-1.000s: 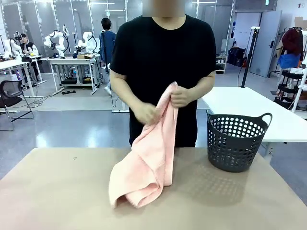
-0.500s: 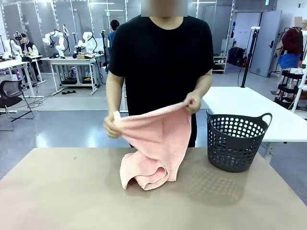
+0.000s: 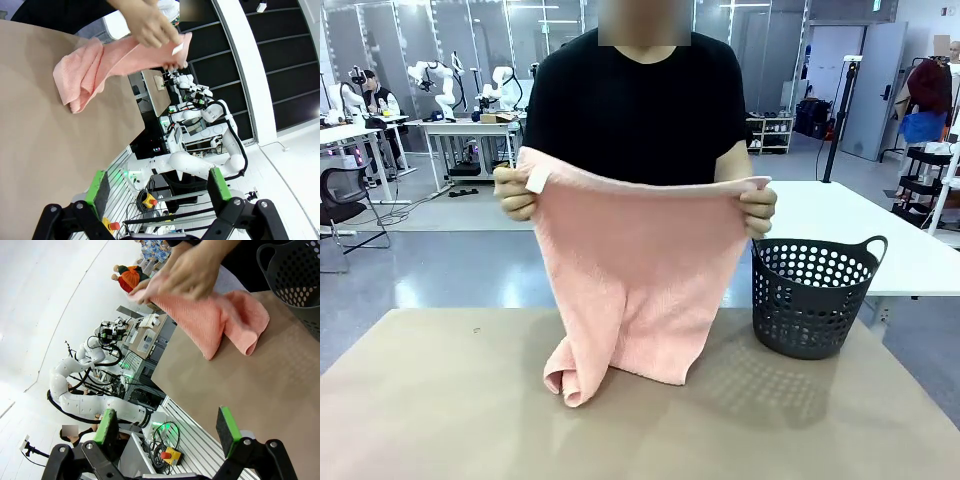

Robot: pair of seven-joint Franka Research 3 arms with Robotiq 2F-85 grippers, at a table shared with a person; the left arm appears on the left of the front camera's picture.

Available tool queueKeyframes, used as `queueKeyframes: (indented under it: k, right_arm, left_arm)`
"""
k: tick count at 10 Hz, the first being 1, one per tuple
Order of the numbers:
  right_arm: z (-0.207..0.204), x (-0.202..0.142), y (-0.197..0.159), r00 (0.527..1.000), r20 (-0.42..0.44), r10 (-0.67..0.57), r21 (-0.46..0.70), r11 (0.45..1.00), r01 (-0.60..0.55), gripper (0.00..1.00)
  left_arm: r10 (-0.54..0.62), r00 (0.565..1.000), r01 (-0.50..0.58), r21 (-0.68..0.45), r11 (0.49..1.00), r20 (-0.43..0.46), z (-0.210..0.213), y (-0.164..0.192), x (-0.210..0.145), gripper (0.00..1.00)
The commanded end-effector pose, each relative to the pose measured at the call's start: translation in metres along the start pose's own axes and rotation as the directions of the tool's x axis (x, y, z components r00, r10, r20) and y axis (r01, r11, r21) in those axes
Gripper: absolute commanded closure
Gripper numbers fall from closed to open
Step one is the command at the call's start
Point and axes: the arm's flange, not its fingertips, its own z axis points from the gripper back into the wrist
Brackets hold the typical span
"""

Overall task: Fold the towel.
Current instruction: Grab the top end of the 100 cm Hotel Towel extended by the human.

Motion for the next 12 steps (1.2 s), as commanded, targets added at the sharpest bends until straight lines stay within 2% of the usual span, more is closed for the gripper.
queueKeyframes:
  k: [1, 12]
  right_arm:
    - [0.0004, 0.0021, -0.0004, 1.0, 0.009, 0.021, 0.013, 1.0, -0.022, 0.0]
    - [0.0004, 0.0021, -0.0004, 1.0, 0.009, 0.021, 0.013, 1.0, -0.022, 0.0]
  left_arm:
    - [-0.012, 1.0, 0.012, -0.014, 1.0, -0.008, 0.0016, 0.0003, -0.0014, 0.0]
    - [-0.012, 1.0, 0.012, -0.014, 1.0, -0.008, 0.0016, 0.0003, -0.0014, 0.0]
